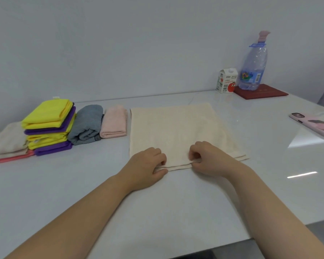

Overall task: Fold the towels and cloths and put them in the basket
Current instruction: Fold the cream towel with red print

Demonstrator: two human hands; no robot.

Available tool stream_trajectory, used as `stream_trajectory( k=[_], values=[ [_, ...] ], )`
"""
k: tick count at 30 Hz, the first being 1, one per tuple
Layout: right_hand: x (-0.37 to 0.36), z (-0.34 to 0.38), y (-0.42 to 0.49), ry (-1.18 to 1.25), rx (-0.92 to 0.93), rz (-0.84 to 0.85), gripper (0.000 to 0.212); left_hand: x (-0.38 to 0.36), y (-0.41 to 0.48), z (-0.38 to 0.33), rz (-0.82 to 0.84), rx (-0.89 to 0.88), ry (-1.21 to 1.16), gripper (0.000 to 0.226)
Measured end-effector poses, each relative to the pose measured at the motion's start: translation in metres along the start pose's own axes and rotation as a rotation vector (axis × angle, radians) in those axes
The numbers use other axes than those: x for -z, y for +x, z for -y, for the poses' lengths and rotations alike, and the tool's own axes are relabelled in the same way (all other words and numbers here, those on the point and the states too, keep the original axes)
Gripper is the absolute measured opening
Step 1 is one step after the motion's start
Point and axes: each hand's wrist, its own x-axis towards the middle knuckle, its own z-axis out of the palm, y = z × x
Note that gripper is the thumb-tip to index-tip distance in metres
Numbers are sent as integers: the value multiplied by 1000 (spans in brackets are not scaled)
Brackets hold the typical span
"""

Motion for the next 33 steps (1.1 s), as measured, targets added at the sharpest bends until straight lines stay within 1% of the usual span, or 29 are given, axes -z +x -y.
stream_trajectory(
  k=[3, 7, 12, 14, 16, 17, 18, 21, 22, 23, 24, 25, 26, 27, 28, 29, 30, 31, 33],
  values=[
    [-1, -1, -3, -56, -24, 7, 23, -3, -1, 2, -15, -11, -11, 29],
    [-1, -5, -1, -248, -108, -39, 21, -4, 0, 0, -46, -24, -17, 24],
    [11, -10, -10, -487, -277, -54, 18, -5, 0, -1, -69, -15, -52, 9],
    [21, -12, -12, -511, -358, -109, 19, -4, 0, -1, -76, 6, -71, 9],
    [26, -13, -13, -574, -401, -214, 20, -4, 0, -2, -70, 19, -83, 8],
    [27, -13, -13, -624, -409, -241, 20, -4, 0, -2, -64, 25, -85, 8],
    [25, -12, -14, -659, -424, -220, 20, -3, 0, -3, -50, 34, -89, 8],
    [20, -12, -20, -626, -514, -42, 21, 7, 3, -4, 62, 120, -167, 8],
    [22, -11, -19, -592, -536, -42, 20, 11, 6, -4, 118, 173, -226, 11],
    [24, -9, -17, -559, -543, -88, 20, 16, 11, -5, 137, 228, -281, 17],
    [24, -6, -13, -514, -537, -164, 21, 18, 16, -5, 117, 281, -316, 21],
    [22, -2, -9, -456, -514, -237, 23, 18, 22, -4, 71, 324, -299, 23],
    [17, 2, -5, -397, -469, -287, 28, 16, 28, -3, 42, 345, -217, 25],
    [11, 5, 0, -370, -421, -268, 33, 12, 33, -2, 69, 353, -100, 31],
    [4, 6, 3, -361, -399, -174, 40, 6, 36, -2, 171, 361, 13, 42],
    [-2, 5, 4, -344, -411, -47, 46, 0, 37, -2, 300, 373, 84, 50],
    [-4, 3, 5, -329, -438, 65, 48, -3, 38, -3, 409, 393, 112, 54],
    [-3, 1, 5, -315, -454, 119, 48, -6, 37, -4, 478, 415, 112, 56],
    [7, 1, 3, -331, -455, 89, 42, -6, 34, -8, 507, 405, 109, 59]
  ],
)
